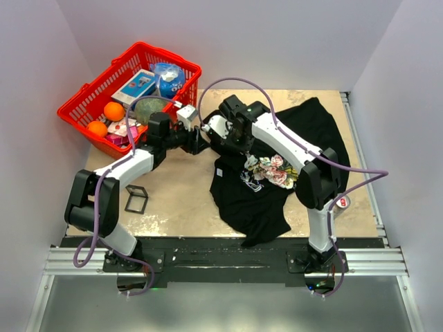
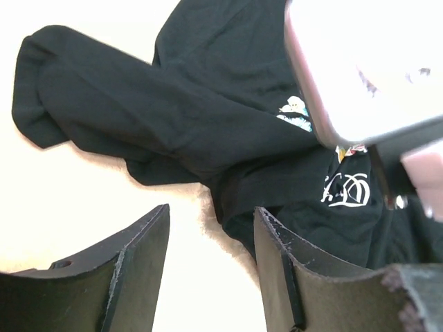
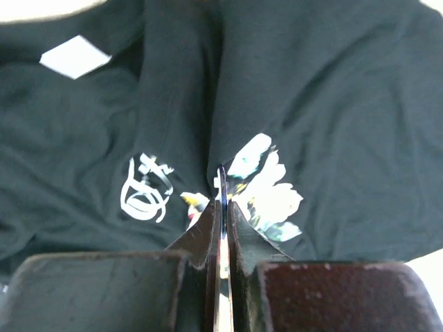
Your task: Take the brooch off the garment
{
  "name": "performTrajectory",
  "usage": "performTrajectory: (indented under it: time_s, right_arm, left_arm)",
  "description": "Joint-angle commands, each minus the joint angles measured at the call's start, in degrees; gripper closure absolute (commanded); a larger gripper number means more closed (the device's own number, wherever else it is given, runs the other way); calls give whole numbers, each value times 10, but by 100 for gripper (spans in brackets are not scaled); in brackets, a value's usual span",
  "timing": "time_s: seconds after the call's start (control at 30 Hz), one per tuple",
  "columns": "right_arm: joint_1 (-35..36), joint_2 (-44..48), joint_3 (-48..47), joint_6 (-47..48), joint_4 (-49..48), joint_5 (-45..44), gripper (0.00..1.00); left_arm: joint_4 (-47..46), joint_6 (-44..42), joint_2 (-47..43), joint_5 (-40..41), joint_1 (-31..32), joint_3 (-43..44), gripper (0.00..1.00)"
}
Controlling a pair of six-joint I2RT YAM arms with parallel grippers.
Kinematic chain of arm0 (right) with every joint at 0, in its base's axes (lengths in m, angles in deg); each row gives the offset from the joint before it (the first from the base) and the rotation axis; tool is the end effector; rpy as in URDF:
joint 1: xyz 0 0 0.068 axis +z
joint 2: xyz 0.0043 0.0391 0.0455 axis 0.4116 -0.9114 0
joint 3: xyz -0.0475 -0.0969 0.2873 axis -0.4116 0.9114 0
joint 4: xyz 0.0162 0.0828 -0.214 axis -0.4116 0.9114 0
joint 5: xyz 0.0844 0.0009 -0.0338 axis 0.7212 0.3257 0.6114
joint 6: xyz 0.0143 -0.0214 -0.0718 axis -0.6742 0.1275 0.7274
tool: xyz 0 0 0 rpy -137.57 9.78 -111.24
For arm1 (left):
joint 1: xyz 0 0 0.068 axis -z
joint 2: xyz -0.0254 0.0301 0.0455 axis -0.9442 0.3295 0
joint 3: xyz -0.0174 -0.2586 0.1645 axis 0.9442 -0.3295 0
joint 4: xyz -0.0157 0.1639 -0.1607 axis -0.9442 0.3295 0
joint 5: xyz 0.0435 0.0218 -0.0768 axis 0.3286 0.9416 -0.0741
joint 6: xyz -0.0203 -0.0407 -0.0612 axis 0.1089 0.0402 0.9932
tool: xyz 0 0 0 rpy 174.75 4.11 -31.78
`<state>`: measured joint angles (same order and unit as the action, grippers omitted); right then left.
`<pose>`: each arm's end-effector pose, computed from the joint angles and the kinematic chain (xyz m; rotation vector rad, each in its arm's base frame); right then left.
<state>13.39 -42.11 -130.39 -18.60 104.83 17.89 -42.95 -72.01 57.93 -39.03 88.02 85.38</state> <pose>0.3329 0.2498 0.2958 -1.5220 2.3097 -0.0934 0.3239 -0.1383 0.2874 0.5854 1.9221 -0.8452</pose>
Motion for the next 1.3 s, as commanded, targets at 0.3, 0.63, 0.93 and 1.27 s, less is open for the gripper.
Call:
performTrajectory:
  time_s: [0.3, 0.63, 0.93, 1.27]
  right_arm:
    - [-44, 47, -9, 19, -14, 268, 100]
    - [-46, 51, -29, 65, -26, 307, 100]
    - [-47, 33, -45, 54, -25, 324, 100]
    - [-76, 74, 18, 4, -78, 339, 100]
  left_arm:
    - [-146, -2, -15, -151, 1, -18, 41]
    - [-184, -56, 23, -204, 52, -10, 42]
    - [-214, -52, 59, -212, 74, -4, 52]
    - [-428, 184, 45, -159, 22, -49, 51]
